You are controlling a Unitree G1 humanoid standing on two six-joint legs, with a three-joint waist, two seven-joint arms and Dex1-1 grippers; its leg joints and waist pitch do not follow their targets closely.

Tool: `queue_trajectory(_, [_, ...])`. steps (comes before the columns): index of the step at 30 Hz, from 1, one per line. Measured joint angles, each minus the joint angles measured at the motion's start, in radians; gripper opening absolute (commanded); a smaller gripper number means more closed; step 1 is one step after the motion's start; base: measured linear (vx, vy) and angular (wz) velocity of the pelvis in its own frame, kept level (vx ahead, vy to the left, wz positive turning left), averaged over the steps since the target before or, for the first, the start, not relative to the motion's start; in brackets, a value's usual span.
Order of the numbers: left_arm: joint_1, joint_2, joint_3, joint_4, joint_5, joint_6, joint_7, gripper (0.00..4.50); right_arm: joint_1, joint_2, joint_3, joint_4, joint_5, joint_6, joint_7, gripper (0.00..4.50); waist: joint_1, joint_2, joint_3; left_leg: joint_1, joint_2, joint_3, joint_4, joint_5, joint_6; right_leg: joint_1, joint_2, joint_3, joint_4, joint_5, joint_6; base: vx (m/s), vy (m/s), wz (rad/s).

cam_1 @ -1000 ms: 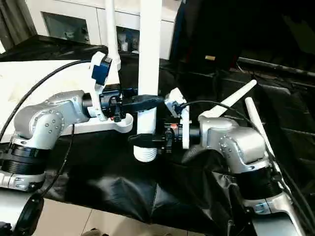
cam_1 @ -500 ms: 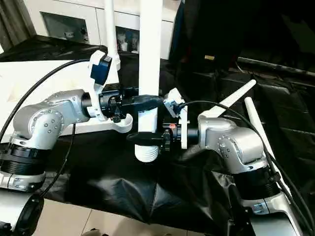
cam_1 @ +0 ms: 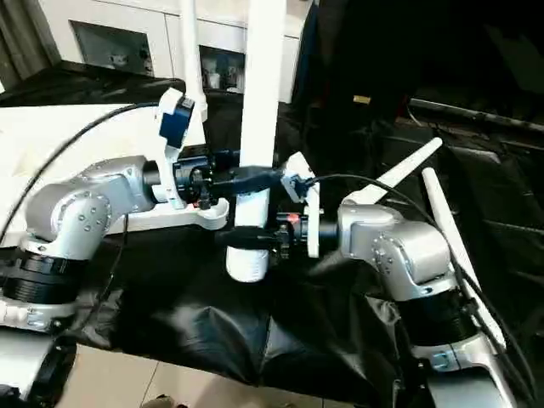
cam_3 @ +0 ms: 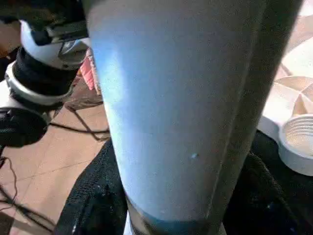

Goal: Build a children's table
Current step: Pick table leg

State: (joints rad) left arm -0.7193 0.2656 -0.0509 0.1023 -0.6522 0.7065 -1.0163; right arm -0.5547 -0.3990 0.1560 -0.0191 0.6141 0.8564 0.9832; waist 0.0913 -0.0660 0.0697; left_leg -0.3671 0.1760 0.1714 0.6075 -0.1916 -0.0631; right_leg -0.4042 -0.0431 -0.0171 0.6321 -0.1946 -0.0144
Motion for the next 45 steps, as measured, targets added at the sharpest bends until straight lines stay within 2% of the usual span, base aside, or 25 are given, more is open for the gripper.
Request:
queue_trajectory(2, [0.008,-0.033,0.034,0.006,-0.005,-0.036,0.039,3.04,0.004,0.014,-0.016,0.001,-0.001,-0.008,-0.027,1.94,0.001,0.0,0.0,0.0,0.0,0.0,0.0,0.0,0.0,0.0,0.0,0.0,0.0,0.0,0.0,0.0,0.0,0.0])
queue_trajectory(4, [0.006,-0.083,0.121,0.025,-0.051,-0.058,0.091,3.04,0.007,0.053,-0.048,0.007,-0.012,-0.033,-0.089,1.94,0.0,0.0,0.0,0.0,0.0,0.0,0.001,0.0,0.0,0.0,0.0,0.0,0.001,0.0,0.0,0.0,0.0,0.0])
queue_trajectory(8, [0.006,-0.124,0.239,0.061,-0.112,-0.134,0.161,3.04,0.013,0.083,-0.099,0.034,-0.036,-0.067,-0.192,1.94,0.001,-0.001,0.0,0.0,0.0,0.0,0.001,0.0,0.0,0.0,0.0,0.0,0.001,0.001,-0.001,0.0,0.0,0.0])
queue_trajectory(11, [0.005,-0.121,0.309,0.072,-0.139,-0.164,0.206,3.04,0.018,0.121,-0.14,0.055,-0.047,-0.096,-0.271,1.93,0.0,-0.001,0.0,0.0,0.0,0.0,0.001,0.0,0.0,0.0,0.0,0.0,0.001,0.001,0.0,0.0,0.0,0.0])
queue_trajectory(14, [0.006,-0.102,0.325,0.073,-0.137,-0.17,0.214,3.04,0.027,0.139,-0.156,0.079,-0.069,-0.12,-0.327,1.93,0.0,0.0,0.0,0.0,0.0,-0.001,0.001,0.0,0.0,0.0,0.0,-0.001,0.0,0.001,0.0,0.0,0.0,0.0])
queue_trajectory(15, [0.006,-0.093,0.323,0.073,-0.127,-0.175,0.214,3.04,0.027,0.145,-0.156,0.084,-0.077,-0.125,-0.336,1.93,0.0,0.0,0.0,-0.001,0.0,-0.001,0.001,0.0,0.0,0.0,0.0,-0.001,0.0,0.001,0.0,0.0,0.0,0.0])
queue_trajectory(16, [0.008,-0.065,0.293,0.074,-0.074,-0.203,0.216,3.04,0.028,0.146,-0.145,0.088,-0.101,-0.143,-0.352,1.93,-0.001,0.0,0.0,0.0,0.0,-0.001,0.001,0.0,0.0,0.0,0.0,-0.001,0.0,0.001,0.0,0.0,0.0,0.0])
queue_trajectory(17, [0.009,-0.011,0.228,0.091,0.03,-0.245,0.229,3.04,0.033,0.127,-0.116,0.09,-0.156,-0.182,-0.367,1.93,0.001,0.001,0.0,0.0,0.0,-0.001,0.001,0.0,0.0,0.0,0.0,-0.001,0.0,0.001,0.0,0.0,0.0,0.0])
queue_trajectory(18, [0.009,0.008,0.182,0.11,0.112,-0.285,0.253,3.04,0.042,0.105,-0.089,0.09,-0.195,-0.206,-0.37,1.93,0.003,0.001,-0.001,0.0,0.0,-0.001,0.001,0.0,0.0,0.001,0.0,-0.001,-0.001,0.001,0.001,0.0,0.0,0.0])
queue_trajectory(20, [0.022,0.003,0.153,0.131,0.188,-0.322,0.283,3.04,0.06,0.099,-0.06,0.091,-0.232,-0.215,-0.374,1.93,0.0,0.002,0.0,-0.001,0.0,-0.001,0.001,0.0,0.0,0.001,0.0,-0.001,-0.002,0.002,0.002,0.0,0.0,0.0])
queue_trajectory(22, [0.028,-0.016,0.134,0.112,0.183,-0.314,0.272,3.04,0.065,0.106,-0.043,0.091,-0.242,-0.216,-0.385,1.93,-0.001,0.002,0.0,-0.001,0.0,-0.001,0.001,0.0,0.0,0.001,-0.001,-0.001,-0.002,0.002,0.002,0.0,0.0,0.0])
queue_trajectory(24, [0.03,-0.027,0.086,0.036,0.154,-0.27,0.229,3.04,0.063,0.11,-0.027,0.092,-0.268,-0.234,-0.402,1.93,-0.002,0.002,0.0,-0.001,0.0,-0.001,0.001,0.001,-0.001,0.0,0.0,-0.001,-0.001,0.002,0.002,0.0,0.0,0.0])
queue_trajectory(26, [0.015,-0.033,0.007,-0.035,0.147,-0.24,0.19,3.04,0.047,0.114,-0.025,0.107,-0.289,-0.242,-0.418,1.93,-0.001,0.002,0.0,-0.001,0.0,-0.001,0.001,0.001,-0.001,0.001,0.0,-0.001,-0.001,0.002,0.002,0.0,0.0,0.0])
queue_trajectory(28, [-0.003,-0.048,-0.017,-0.036,0.156,-0.246,0.19,3.04,0.04,0.122,-0.027,0.111,-0.297,-0.254,-0.427,1.93,-0.003,0.002,0.0,0.001,0.0,-0.001,0.001,0.001,-0.002,0.001,0.0,-0.001,-0.001,0.002,0.002,0.0,0.0,0.0])
queue_trajectory(32, [-0.016,-0.089,-0.003,0.014,0.147,-0.236,0.188,3.04,0.04,0.123,-0.029,0.124,-0.312,-0.26,-0.43,1.93,-0.011,0.003,0.0,0.001,0.0,-0.001,0.001,0.003,-0.003,0.001,0.0,0.0,0.0,0.004,0.002,0.0,0.0,0.0])
queue_trajectory(35, [-0.021,-0.097,0.005,0.031,0.133,-0.212,0.194,3.04,0.04,0.129,-0.029,0.137,-0.316,-0.269,-0.43,1.93,-0.01,0.005,0.0,0.001,0.0,-0.001,0.001,0.003,-0.003,0.001,0.0,-0.001,0.0,0.005,0.002,0.0,0.0,0.0])
queue_trajectory(40, [-0.047,-0.115,-0.005,0.138,0.197,-0.243,0.278,3.04,0.034,0.151,-0.002,0.138,-0.327,-0.28,-0.417,1.93,-0.007,0.006,0.0,0.0,0.0,-0.001,0.001,0.003,-0.003,0.001,0.0,-0.001,-0.001,0.005,0.002,0.0,0.0,0.0])
queue_trajectory(45, [-0.069,-0.119,0.048,0.164,0.161,-0.22,0.284,3.04,0.027,0.15,-0.009,0.123,-0.3,-0.28,-0.381,1.91,-0.004,0.006,0.0,0.0,0.0,-0.001,0.001,0.003,-0.003,0.001,0.0,-0.001,-0.001,0.005,0.002,0.0,0.0,0.0])
